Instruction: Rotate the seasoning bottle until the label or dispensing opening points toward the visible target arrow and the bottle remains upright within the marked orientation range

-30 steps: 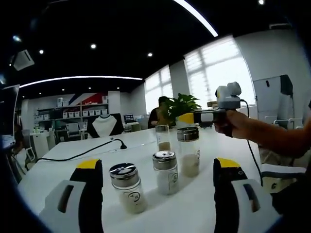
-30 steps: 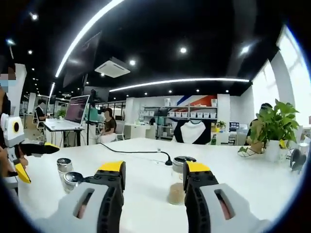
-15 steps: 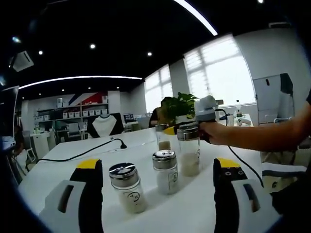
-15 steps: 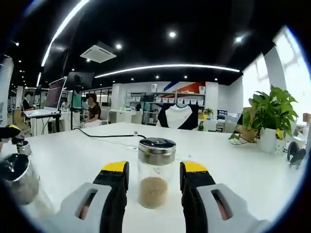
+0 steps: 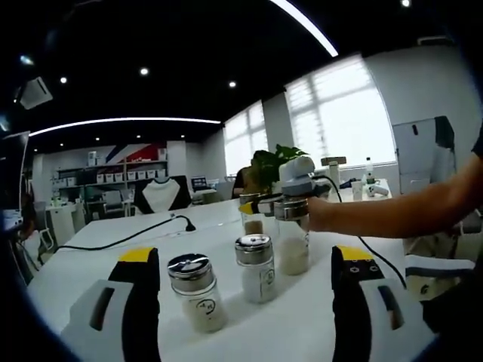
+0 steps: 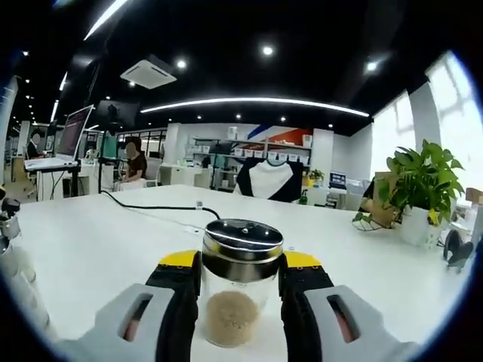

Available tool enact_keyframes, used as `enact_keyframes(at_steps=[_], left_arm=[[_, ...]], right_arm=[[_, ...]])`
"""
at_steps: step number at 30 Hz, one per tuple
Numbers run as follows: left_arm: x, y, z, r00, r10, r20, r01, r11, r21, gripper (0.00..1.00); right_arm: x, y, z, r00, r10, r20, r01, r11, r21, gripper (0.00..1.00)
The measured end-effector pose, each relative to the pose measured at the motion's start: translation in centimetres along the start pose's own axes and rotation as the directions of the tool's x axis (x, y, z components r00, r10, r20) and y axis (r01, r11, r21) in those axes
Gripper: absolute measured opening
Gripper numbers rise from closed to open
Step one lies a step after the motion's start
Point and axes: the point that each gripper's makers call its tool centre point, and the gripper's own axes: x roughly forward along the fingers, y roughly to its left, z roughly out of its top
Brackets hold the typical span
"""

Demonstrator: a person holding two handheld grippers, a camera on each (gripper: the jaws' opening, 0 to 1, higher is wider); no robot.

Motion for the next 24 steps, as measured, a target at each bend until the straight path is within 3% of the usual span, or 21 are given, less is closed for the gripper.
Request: enact_keyframes(at_steps=[4,7,11,16,24], left_arm=[[0.1,0.0,-0.3,1.000,-0.001,-0.009,0.001,1.000,0.002,1.00],[0.0,0.1,-0.1,1.000,-0.001,-0.004,0.001,1.000,0.002,1.00],[-0.2,0.2,0.3,1.000,0.002,0.004,-0.002,1.000,0.003,0.99],[-0.1,-0.2,0.4,1.000,-0.002,0.011,0.002,1.000,0.006,0.98],[0.5,-2.1,0.0,0.999,-0.046,-0.004,0.046,0.998,0.039,0.91]], right_arm=[[-0.2,-0.1,0.1,1.000,0.003,0.009,-0.004,0.999,0.033,0.38],[-0.9,-0.7,0.2,1.000,-0.018,0.025,0.015,0.994,0.104,0.37],[-3.1,-1.2,1.6,0.996,-0.005,0.090,-0.010,0.986,0.164,0.37],[-7.4,-1.5,3.3,0.991,0.013,0.130,-0.032,0.989,0.142,0.37],[-12.2,-0.7,3.6,0.991,0.007,0.135,-0.023,0.994,0.112,0.37]])
